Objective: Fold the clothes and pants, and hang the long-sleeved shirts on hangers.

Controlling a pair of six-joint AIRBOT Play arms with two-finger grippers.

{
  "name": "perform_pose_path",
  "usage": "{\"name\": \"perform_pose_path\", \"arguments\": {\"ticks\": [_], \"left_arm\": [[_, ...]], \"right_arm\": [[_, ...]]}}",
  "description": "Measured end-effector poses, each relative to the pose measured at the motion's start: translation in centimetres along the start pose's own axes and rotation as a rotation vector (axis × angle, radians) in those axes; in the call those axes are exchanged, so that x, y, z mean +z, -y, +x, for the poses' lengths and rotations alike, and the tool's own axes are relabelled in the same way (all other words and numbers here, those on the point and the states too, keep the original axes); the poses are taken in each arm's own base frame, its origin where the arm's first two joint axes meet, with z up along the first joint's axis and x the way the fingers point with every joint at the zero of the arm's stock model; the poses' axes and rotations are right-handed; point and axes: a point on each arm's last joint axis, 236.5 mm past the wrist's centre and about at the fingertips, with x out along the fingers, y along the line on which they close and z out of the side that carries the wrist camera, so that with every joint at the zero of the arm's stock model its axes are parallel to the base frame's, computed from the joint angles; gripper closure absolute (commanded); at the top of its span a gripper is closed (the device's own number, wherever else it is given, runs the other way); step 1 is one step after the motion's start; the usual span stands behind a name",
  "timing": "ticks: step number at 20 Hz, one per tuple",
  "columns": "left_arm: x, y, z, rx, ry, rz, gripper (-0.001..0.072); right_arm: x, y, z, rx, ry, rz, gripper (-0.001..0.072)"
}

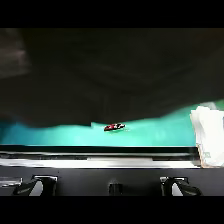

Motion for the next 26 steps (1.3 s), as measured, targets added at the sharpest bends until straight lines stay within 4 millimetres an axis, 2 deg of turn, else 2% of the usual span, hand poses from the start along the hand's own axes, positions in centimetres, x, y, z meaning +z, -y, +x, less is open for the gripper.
{"name": "perform_pose_path", "arguments": {"ticks": [1,2,3,4,6,8,9,11,13,15,17,19,23,26], "left_arm": [[-0.3,-0.2,0.4,-0.003,-0.009,-0.007,0.0677],[-1.4,-0.6,1.1,-0.007,-0.046,-0.017,0.0677],[-3.5,-1.3,2.1,-0.014,-0.115,-0.038,0.0676],[-6.4,-2.1,3.2,-0.025,-0.203,-0.071,0.0676],[-14.5,-3.9,5.5,-0.051,-0.435,-0.178,0.0676],[-25.2,-5.3,6.9,-0.077,-0.696,-0.321,0.0676],[-30.3,-5.8,7.0,-0.078,-0.806,-0.386,0.0676],[-40.9,-5.8,6.2,-0.069,-1.018,-0.511,0.0676],[-50.0,-5.1,4.6,-0.039,-1.174,-0.618,0.0676],[-56.7,-4.7,3.4,0.010,-1.269,-0.700,0.0676],[-61.1,-5.1,3.5,0.066,-1.288,-0.755,0.0675],[-63.4,-6.3,5.0,0.117,-1.247,-0.766,0.0675],[-64.5,-9.5,9.6,0.191,-1.104,-0.730,0.0674],[-65.1,-10.6,11.9,0.218,-1.039,-0.705,0.0674]], "right_arm": [[-0.1,0.2,0.2,-0.006,-0.002,0.005,0.0664],[-0.9,0.3,0.8,-0.009,-0.031,0.013,0.0664],[-3.0,0.5,1.9,-0.009,-0.106,0.023,0.0665],[-6.2,0.9,3.3,-0.010,-0.219,0.033,0.0666],[-15.7,1.6,6.4,-0.010,-0.534,0.077,0.0667],[-26.5,1.7,8.4,0.003,-0.865,0.126,0.0667],[-32.1,1.4,9.0,0.016,-1.023,0.144,0.0666],[-42.3,0.2,9.1,0.034,-1.283,0.147,0.0665],[-50.7,-1.1,9.1,0.029,-1.458,0.154,0.0665],[-57.0,-2.2,9.4,0.005,-1.546,0.176,0.0664],[-60.6,-2.7,10.9,-0.022,-1.531,0.206,0.0664],[-62.2,-2.7,14.2,-0.058,-1.420,0.252,0.0664],[-61.5,-2.3,21.0,-0.106,-1.142,0.352,0.0664],[-61.3,-2.0,23.7,-0.116,-1.026,0.380,0.0664]]}}
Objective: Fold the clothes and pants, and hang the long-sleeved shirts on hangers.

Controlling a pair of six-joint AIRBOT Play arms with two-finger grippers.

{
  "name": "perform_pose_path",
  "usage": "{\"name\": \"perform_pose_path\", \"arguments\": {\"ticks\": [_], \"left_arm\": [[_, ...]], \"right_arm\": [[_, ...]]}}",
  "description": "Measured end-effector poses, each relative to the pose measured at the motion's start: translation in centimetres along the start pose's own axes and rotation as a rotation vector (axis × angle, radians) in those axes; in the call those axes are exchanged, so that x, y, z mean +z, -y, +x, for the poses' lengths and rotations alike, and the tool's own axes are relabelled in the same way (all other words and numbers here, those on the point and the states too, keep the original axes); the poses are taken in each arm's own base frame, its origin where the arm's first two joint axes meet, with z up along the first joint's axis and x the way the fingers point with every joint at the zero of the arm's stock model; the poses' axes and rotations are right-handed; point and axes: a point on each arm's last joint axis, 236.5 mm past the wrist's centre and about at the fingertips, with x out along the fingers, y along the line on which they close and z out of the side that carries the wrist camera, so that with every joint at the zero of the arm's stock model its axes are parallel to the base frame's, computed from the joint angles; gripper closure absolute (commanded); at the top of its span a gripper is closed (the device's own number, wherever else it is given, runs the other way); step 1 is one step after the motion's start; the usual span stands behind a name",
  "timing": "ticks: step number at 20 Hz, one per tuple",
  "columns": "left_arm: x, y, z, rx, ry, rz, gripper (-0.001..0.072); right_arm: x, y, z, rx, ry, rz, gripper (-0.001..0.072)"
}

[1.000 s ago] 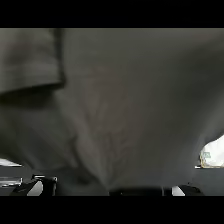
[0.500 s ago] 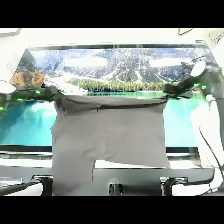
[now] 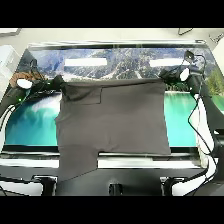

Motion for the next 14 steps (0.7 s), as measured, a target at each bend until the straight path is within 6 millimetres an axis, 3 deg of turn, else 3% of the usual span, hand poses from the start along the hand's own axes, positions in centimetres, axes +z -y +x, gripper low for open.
{"name": "perform_pose_path", "arguments": {"ticks": [5,7,10,11,14], "left_arm": [[-1.1,-0.3,3.0,0.012,-0.014,0.007,0.0675],[-0.5,0.1,2.7,0.000,-0.014,0.010,0.0675],[-0.1,0.8,0.6,-0.046,-0.095,0.038,0.0676],[-1.0,1.0,-0.2,-0.064,-0.155,0.041,0.0676],[-7.1,-0.3,-2.3,-0.056,-0.423,0.046,0.0676]], "right_arm": [[-1.2,1.1,2.2,-0.016,-0.030,0.032,0.0663],[-0.9,2.1,1.7,-0.032,-0.059,0.051,0.0663],[-0.8,4.1,-0.7,-0.065,-0.162,0.043,0.0663],[-1.7,4.8,-1.7,-0.081,-0.222,0.029,0.0664],[-7.0,6.7,-3.9,-0.135,-0.470,-0.012,0.0663]]}}
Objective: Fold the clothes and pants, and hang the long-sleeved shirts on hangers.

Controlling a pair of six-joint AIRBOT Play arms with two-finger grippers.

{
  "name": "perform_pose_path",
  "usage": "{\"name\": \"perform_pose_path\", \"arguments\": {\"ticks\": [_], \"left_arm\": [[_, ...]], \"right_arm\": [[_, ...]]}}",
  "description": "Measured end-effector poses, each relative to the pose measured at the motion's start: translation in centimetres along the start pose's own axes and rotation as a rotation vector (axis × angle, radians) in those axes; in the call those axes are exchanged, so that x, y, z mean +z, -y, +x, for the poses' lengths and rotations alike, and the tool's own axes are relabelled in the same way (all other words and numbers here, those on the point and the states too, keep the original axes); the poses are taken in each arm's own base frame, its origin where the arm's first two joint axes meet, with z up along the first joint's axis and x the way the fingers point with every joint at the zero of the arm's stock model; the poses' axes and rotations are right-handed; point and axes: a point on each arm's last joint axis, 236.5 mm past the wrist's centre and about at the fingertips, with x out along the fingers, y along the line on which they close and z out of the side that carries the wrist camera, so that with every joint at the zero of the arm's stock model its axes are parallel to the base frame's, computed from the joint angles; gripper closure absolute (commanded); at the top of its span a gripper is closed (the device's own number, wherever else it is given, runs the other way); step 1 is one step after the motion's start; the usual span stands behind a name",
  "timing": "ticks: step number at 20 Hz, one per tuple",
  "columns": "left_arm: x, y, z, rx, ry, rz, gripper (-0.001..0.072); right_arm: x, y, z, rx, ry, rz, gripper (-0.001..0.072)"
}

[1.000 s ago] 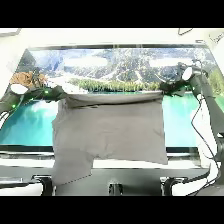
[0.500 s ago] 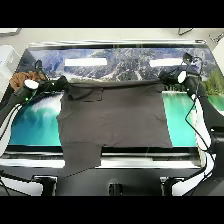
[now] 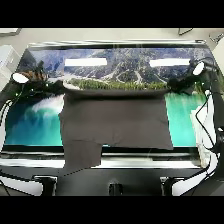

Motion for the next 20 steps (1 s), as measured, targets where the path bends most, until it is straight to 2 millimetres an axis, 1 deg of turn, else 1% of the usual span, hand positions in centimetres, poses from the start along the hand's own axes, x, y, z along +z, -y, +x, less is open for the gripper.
{"name": "perform_pose_path", "arguments": {"ticks": [2,4,5,8,12,13,14,15,16,17,18,20], "left_arm": [[-4.5,-1.1,0.8,0.027,-0.159,-0.021,0.0676],[-7.5,-2.0,1.2,0.048,-0.259,-0.041,0.0676],[-8.6,-2.2,1.3,0.055,-0.294,-0.050,0.0676],[-10.2,-2.7,1.3,0.068,-0.351,-0.060,0.0677],[-11.1,-3.1,1.3,0.082,-0.381,-0.061,0.0675],[-11.2,-3.3,1.3,0.088,-0.383,-0.062,0.0629],[-11.2,-3.4,1.2,0.089,-0.384,-0.064,0.0442],[-11.1,-3.5,1.1,0.094,-0.385,-0.066,0.0219],[-10.9,-3.6,0.7,0.094,-0.383,-0.074,0.0164],[-10.6,-3.6,0.1,0.091,-0.383,-0.077,0.0164],[-10.4,-3.7,-0.9,0.087,-0.387,-0.083,0.0165],[-10.1,-4.2,-3.5,0.096,-0.389,-0.096,0.0181]], "right_arm": [[-4.1,0.7,1.1,-0.027,-0.154,-0.029,0.0663],[-6.9,1.3,1.9,-0.041,-0.255,-0.046,0.0663],[-7.7,1.5,2.0,-0.046,-0.284,-0.051,0.0663],[-9.3,1.8,2.2,-0.053,-0.344,-0.062,0.0663],[-10.2,2.0,2.2,-0.059,-0.381,-0.051,0.0660],[-10.5,2.0,2.2,-0.059,-0.391,-0.041,0.0606],[-10.8,2.1,2.3,-0.060,-0.403,-0.032,0.0420],[-11.1,2.1,2.3,-0.063,-0.414,-0.027,0.0306],[-11.3,2.2,2.2,-0.063,-0.422,-0.027,0.0223],[-11.5,2.3,1.7,-0.061,-0.430,-0.034,0.0153],[-11.5,2.6,0.9,-0.056,-0.433,-0.046,0.0127],[-11.4,4.0,-1.0,-0.059,-0.426,-0.034,0.0123]]}}
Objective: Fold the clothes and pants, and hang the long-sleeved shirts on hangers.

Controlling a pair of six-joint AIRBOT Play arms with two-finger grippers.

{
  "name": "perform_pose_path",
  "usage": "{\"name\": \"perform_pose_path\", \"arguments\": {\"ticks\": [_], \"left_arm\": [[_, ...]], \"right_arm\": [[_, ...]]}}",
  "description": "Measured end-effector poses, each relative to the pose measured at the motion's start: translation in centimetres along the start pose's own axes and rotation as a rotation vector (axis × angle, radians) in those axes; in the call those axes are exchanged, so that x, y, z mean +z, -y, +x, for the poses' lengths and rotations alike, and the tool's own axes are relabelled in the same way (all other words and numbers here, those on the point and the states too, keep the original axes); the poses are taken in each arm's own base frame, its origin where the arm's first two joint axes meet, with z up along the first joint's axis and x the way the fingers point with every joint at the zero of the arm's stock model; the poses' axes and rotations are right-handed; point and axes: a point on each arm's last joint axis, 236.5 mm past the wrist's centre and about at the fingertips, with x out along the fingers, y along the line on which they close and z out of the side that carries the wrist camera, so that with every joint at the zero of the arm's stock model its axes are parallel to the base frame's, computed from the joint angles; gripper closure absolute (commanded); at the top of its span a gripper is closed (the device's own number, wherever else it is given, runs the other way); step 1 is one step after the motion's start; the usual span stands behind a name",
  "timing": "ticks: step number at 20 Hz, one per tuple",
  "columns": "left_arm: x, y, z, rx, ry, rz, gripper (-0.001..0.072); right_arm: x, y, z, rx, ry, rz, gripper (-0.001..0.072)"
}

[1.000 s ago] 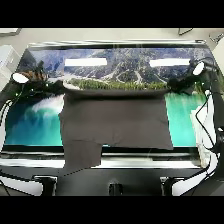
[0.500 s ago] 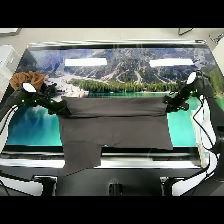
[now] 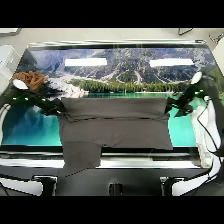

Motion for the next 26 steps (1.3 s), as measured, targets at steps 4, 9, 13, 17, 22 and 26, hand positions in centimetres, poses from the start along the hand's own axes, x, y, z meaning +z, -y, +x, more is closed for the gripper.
{"name": "perform_pose_path", "arguments": {"ticks": [4,9,13,17,22,26], "left_arm": [[-4.9,-2.8,-1.7,0.054,-0.045,-0.063,0.0220],[-15.4,-4.5,3.8,0.031,-0.165,-0.110,0.0221],[-19.8,-4.0,7.2,-0.033,-0.181,-0.118,0.0261],[-21.4,-2.9,9.1,-0.079,-0.184,-0.123,0.0358],[-20.7,-2.3,10.7,-0.065,-0.134,-0.140,0.0674],[-20.2,-2.2,10.8,-0.050,-0.106,-0.135,0.0674]], "right_arm": [[-2.7,3.7,-2.2,0.007,-0.006,0.078,0.0124],[-7.3,4.8,-0.7,0.022,-0.065,0.092,0.0151],[-9.0,4.7,0.1,0.035,-0.091,0.088,0.0151],[-9.6,4.5,0.3,0.045,-0.104,0.086,0.0151],[-10.3,4.4,0.5,0.049,-0.125,0.087,0.0150],[-12.8,4.6,3.3,0.051,-0.172,0.096,0.0141]]}}
